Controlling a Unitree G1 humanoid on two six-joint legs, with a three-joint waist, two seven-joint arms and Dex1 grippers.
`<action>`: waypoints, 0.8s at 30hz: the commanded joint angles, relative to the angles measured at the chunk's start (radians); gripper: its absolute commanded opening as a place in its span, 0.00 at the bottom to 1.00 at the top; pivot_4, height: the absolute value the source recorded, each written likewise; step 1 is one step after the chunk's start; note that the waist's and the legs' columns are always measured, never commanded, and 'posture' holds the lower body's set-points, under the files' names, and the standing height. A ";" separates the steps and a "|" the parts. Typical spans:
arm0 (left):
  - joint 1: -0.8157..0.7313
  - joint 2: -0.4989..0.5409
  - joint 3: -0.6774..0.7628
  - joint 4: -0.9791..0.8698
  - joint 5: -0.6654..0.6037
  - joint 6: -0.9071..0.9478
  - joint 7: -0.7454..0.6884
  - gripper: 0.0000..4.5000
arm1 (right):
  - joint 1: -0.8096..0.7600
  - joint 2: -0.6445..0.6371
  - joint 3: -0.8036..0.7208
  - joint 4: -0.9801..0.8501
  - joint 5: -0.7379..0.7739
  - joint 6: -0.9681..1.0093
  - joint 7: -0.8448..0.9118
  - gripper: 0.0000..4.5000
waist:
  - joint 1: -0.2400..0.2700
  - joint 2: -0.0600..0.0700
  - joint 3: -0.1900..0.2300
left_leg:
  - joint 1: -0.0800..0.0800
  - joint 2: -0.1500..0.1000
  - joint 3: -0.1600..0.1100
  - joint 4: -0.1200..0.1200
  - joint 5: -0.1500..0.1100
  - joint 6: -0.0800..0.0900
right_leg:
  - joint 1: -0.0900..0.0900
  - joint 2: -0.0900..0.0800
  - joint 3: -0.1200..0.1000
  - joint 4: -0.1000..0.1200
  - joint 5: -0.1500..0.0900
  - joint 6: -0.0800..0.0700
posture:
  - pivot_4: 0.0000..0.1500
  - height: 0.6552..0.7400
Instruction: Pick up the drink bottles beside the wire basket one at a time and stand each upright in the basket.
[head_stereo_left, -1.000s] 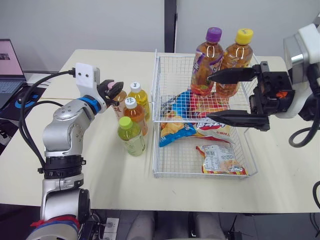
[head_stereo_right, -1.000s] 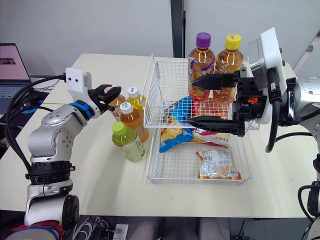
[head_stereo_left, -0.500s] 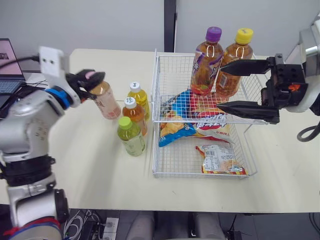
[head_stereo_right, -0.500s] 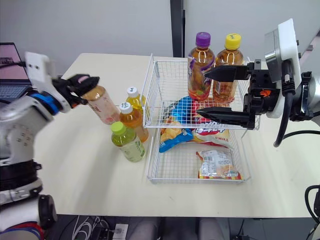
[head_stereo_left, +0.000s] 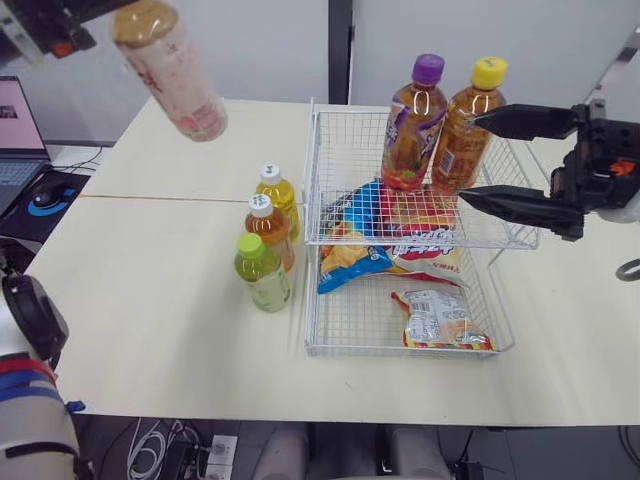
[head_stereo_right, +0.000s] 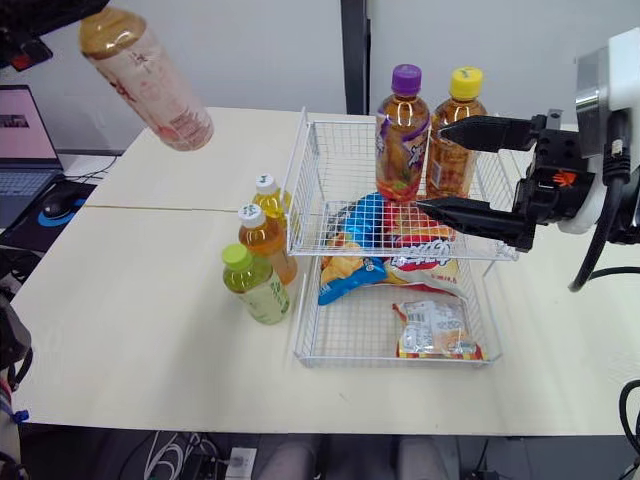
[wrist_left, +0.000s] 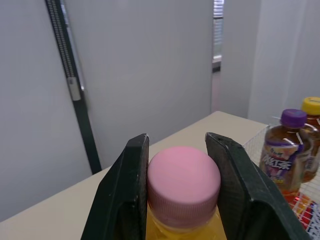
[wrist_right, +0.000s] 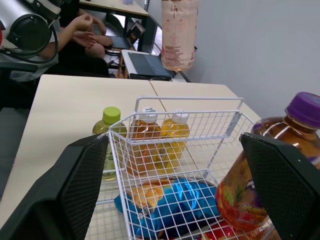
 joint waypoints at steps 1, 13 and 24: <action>-0.156 -0.047 -0.028 0.090 0.014 -0.018 -0.045 0.30 | 0.010 -0.018 -0.059 -0.036 0.029 -0.006 -0.022 1.00 | -0.002 0.000 0.000 | 0.000 0.000 0.000 0.000 0.000 0.000 | 0.000 0.000 0.000 0.000 0.000 0.000 | 1.00 1.00; -0.465 -0.311 -0.143 0.505 0.182 -0.187 -0.179 0.30 | 0.074 -0.025 -0.094 -0.079 0.052 -0.014 -0.077 1.00 | -0.008 0.000 0.000 | -0.002 0.000 0.003 0.000 0.000 0.000 | -0.001 -0.001 0.001 0.000 -0.001 0.001 | 1.00 1.00; -0.405 -0.501 -0.155 0.577 0.279 -0.259 -0.144 0.30 | 0.103 -0.050 -0.133 -0.097 0.070 -0.009 -0.098 1.00 | -0.010 0.000 0.001 | -0.005 -0.001 0.003 0.000 0.000 0.000 | -0.005 -0.001 0.001 0.000 -0.001 0.002 | 1.00 1.00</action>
